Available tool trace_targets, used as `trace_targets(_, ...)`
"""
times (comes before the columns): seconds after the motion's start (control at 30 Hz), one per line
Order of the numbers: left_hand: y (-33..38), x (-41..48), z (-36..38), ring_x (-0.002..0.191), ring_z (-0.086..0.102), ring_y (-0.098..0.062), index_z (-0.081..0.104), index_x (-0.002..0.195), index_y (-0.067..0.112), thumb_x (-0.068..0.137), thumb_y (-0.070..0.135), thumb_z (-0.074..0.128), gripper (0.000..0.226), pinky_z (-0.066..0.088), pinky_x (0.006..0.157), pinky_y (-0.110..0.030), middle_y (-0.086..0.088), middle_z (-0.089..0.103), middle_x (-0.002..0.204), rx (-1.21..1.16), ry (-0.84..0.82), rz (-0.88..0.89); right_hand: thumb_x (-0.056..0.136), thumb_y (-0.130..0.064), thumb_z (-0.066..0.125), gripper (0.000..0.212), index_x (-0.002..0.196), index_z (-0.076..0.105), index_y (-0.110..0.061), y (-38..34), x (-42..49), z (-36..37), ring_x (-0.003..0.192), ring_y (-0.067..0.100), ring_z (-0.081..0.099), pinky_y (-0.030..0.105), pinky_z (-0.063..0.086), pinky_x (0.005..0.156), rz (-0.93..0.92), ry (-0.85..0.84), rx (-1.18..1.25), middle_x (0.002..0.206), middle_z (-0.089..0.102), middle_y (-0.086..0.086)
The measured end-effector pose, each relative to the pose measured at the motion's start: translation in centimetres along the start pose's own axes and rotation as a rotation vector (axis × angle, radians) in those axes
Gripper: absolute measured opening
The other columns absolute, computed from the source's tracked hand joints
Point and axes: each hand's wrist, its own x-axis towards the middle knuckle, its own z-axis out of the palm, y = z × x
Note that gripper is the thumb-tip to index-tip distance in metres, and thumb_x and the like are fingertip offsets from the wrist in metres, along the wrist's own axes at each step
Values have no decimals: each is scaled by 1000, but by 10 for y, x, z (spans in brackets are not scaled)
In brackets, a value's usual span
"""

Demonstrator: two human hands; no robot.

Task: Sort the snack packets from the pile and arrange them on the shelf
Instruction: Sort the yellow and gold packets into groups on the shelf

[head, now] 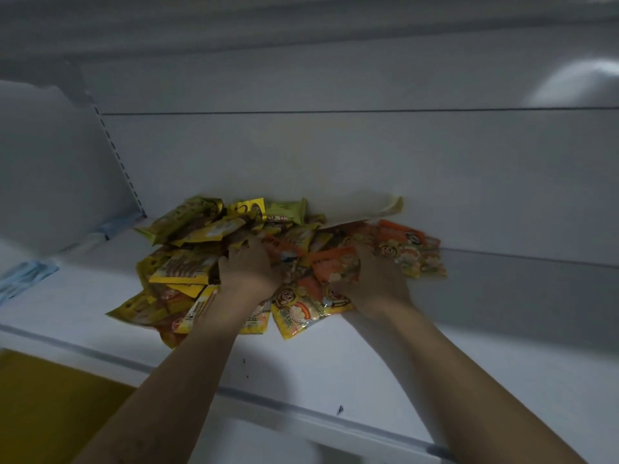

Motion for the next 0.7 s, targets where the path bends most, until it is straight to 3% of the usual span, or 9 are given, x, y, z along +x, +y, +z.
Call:
trace_targets(0.1,-2,7,3,140,31,-36,31,148,12,88,55,62,80,25,111,-50,-13,43,147,-66,14,27,71,-40,81,94,148,29,-29,1,1,3,127,25,49,43,45,101,26,40,172,138,52,-1)
trace_targets(0.17,-3,11,2,138,32,-36,40,145,19,86,54,66,74,27,110,-51,-10,46,144,-118,29,71,67,-34,84,85,139,40,-30,3,0,5,119,18,55,41,47,99,46,56,289,128,58,-7)
trace_targets(0.23,-4,17,4,127,43,-37,56,129,20,85,48,69,53,39,103,-49,-12,55,128,-252,97,153,66,-27,86,75,130,48,-28,7,0,5,114,14,58,39,48,98,56,67,363,121,61,-10)
trace_targets(0.3,0,17,0,107,55,-36,60,106,17,84,43,66,34,49,86,-45,-11,60,108,-474,173,247,69,-21,86,72,130,49,-24,8,-1,1,111,13,58,35,47,96,68,97,417,117,62,-10)
trace_targets(0.33,4,15,-3,99,58,-32,58,105,15,88,38,64,29,50,79,-42,-9,61,103,-567,200,284,72,-19,84,73,133,46,-22,8,-2,-3,110,12,57,31,46,93,70,127,433,115,60,-10)
trace_targets(0.43,20,4,-21,80,59,-12,48,128,11,100,24,55,31,45,64,-23,6,60,96,-725,233,369,78,-15,80,82,146,36,-24,11,-3,-14,102,10,57,26,43,87,29,237,467,107,57,-14)
trace_targets(0.5,27,-2,-32,75,60,-8,45,128,10,101,26,53,33,46,62,-27,6,62,90,-722,261,431,81,-14,78,87,151,30,-31,14,-3,-21,96,4,52,21,40,85,4,253,456,105,55,-18)
trace_targets(0.6,33,-10,-44,76,65,-28,44,127,13,99,27,57,34,54,70,-49,-11,66,91,-620,169,412,84,-14,74,73,146,41,-33,22,2,-29,106,7,54,22,41,89,2,251,416,117,58,-10)
trace_targets(0.7,37,-19,-50,83,62,-24,45,122,16,97,29,60,32,51,73,-42,-1,62,98,-444,-61,312,84,-14,72,43,124,64,-29,30,6,-33,110,16,62,37,49,97,-26,255,374,116,66,-7)
